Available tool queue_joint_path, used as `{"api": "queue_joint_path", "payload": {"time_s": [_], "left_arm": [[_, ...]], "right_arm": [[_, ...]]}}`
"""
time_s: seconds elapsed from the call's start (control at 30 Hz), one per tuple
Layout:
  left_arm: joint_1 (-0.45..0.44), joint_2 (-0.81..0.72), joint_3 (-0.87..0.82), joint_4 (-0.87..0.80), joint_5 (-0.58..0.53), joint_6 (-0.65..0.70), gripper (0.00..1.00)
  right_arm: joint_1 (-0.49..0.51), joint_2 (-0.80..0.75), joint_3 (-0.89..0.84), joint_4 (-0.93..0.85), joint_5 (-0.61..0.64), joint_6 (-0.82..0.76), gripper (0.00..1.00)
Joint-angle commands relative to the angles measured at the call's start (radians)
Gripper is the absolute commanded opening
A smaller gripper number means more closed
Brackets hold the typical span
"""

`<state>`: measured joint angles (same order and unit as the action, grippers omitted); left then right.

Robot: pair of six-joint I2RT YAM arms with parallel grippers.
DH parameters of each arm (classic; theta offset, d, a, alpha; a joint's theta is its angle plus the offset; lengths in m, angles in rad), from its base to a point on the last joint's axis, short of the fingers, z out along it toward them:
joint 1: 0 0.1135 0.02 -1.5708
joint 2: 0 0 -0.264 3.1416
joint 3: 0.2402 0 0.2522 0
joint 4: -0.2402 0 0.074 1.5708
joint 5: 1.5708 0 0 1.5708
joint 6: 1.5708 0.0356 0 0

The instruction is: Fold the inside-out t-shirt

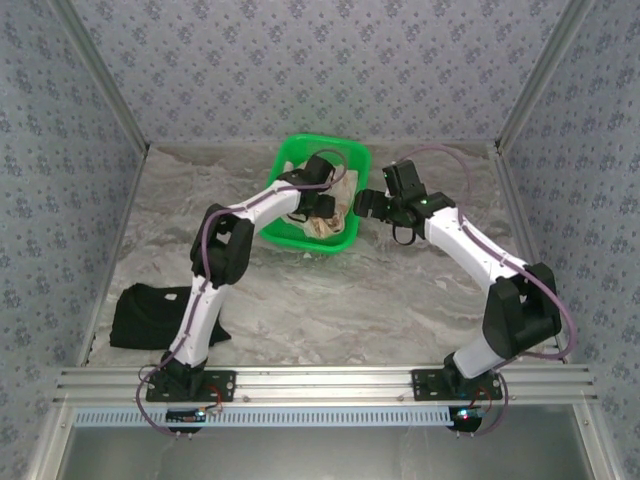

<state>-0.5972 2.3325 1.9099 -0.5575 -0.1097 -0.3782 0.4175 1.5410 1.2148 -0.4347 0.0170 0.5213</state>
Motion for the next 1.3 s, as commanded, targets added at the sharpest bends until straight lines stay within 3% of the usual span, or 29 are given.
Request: {"api": "queue_joint_path", "payload": {"time_s": [0.0,0.07,0.27,0.5,0.73,0.9,1.03,1.27], "left_arm": [[0.0,0.011,0.006,-0.036,-0.018,0.033,0.23],[0.0,-0.053,-0.007,-0.027,0.001,0.056,0.0],[0.0,-0.36,-0.026,-0.012,0.042,0.083,0.0],[0.0,-0.677,-0.075,-0.02,-0.051,0.128,0.0],[0.0,-1.06,-0.355,0.102,-0.236,0.172,0.0],[0.007,-1.274,-0.536,0.129,-0.358,0.191,0.0],[0.013,-1.358,-0.612,0.085,-0.403,0.189,0.0],[0.013,-1.398,-0.674,0.02,-0.387,0.166,0.0]], "right_arm": [[-0.003,0.02,0.005,-0.015,-0.024,0.031,0.94],[-0.013,0.025,0.009,-0.015,-0.033,0.03,0.94],[-0.037,0.076,0.056,0.001,-0.087,0.03,0.94],[-0.01,0.258,0.2,0.013,-0.14,0.046,0.87],[0.051,0.457,0.408,-0.119,0.018,0.155,0.66],[0.081,0.525,0.483,-0.21,0.14,0.241,0.41],[0.078,0.541,0.514,-0.273,0.209,0.294,0.29],[0.011,0.473,0.471,-0.29,0.264,0.312,0.13]]}}
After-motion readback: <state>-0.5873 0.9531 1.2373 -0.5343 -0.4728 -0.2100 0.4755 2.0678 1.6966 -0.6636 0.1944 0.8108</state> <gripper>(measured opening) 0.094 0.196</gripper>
